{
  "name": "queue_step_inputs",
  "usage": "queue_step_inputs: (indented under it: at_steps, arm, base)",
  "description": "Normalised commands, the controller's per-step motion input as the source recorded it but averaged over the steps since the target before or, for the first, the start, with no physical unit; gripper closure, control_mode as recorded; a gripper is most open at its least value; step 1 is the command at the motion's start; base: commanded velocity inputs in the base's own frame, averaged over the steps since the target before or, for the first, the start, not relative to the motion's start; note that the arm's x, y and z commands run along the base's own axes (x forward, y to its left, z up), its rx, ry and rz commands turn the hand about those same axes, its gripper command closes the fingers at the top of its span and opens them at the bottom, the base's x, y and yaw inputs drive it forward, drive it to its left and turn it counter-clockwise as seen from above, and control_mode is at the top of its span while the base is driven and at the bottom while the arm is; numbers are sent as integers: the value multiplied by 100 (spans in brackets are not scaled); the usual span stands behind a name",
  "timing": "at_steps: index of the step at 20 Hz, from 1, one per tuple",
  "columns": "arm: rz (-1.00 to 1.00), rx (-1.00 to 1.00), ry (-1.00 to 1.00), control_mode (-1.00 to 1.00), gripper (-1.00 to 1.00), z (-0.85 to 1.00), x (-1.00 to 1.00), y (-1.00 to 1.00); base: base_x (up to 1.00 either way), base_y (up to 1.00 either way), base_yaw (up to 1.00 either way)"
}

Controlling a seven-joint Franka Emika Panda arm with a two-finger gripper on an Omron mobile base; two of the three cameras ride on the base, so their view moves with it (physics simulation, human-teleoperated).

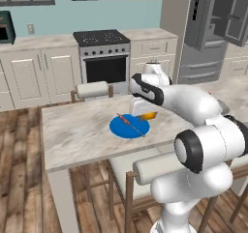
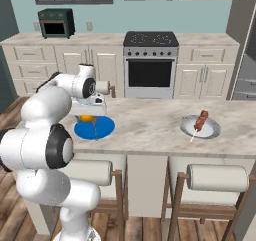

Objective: Pick up the orange and tangerine from the fridge and place one fruit on each plate on the dining counter.

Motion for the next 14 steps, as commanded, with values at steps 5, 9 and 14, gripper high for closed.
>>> queue_step_inputs:
  at_steps: [5,9,14]
  arm:
    - [4,0,11,-100,100,-50,69,2]
    - [0,0,5,-100,100,-43,59,0]
    - [0,0,4,-100,100,-45,67,0]
  base:
    - [0,0,0]
    - [0,0,0]
    - [0,0,0]
